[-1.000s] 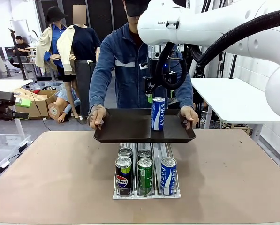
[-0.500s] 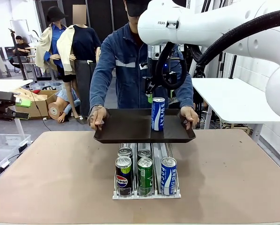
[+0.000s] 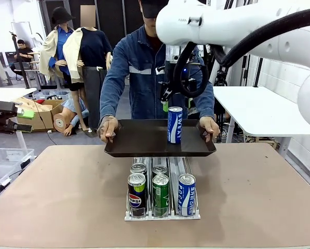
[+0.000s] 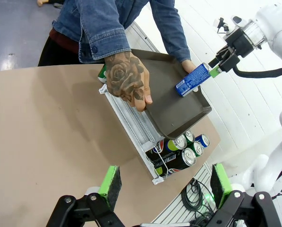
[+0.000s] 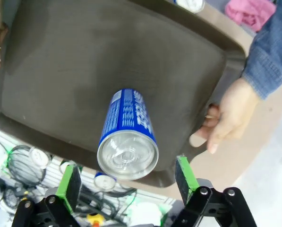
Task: Retrieve and hand over the desired beverage to the person.
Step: Pick up another can of the same type that the person held from the Automatic Can Dispenser.
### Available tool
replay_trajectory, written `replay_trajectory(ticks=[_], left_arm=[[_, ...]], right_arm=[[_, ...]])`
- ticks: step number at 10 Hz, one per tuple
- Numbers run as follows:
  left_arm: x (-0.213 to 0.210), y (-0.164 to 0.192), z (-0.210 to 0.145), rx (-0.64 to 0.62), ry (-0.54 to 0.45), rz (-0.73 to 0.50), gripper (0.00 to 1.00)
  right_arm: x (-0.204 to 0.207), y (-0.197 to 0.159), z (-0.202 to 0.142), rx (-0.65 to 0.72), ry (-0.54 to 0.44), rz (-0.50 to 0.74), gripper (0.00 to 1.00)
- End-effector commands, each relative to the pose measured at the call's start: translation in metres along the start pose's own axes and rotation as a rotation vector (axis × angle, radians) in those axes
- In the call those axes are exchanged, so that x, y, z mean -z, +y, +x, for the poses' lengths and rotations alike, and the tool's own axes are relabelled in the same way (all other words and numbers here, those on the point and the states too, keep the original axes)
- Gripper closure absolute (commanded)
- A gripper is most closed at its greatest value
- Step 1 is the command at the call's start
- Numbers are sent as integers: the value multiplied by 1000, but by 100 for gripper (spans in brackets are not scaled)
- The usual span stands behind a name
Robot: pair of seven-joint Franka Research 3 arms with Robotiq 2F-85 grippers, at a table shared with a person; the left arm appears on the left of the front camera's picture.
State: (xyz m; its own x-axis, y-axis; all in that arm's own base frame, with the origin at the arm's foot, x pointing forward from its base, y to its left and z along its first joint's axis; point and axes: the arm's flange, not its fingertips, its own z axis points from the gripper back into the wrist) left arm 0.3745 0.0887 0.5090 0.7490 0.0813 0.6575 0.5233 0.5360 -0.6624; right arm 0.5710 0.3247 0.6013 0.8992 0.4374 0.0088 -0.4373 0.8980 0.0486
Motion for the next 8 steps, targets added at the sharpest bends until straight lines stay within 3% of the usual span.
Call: replay_trajectory(ticks=[1,5,8], left_arm=[[-2,0,-1,6,-6,-11,0],[-2,0,-1,6,-6,-11,0],[-2,0,-1,6,-6,-11,0]], right_arm=[[-12,-16,-39,55,-59,118,0],[-24,-83,-102,129,-159,423,0],[-5,-136,-167,189,-313,651,0]])
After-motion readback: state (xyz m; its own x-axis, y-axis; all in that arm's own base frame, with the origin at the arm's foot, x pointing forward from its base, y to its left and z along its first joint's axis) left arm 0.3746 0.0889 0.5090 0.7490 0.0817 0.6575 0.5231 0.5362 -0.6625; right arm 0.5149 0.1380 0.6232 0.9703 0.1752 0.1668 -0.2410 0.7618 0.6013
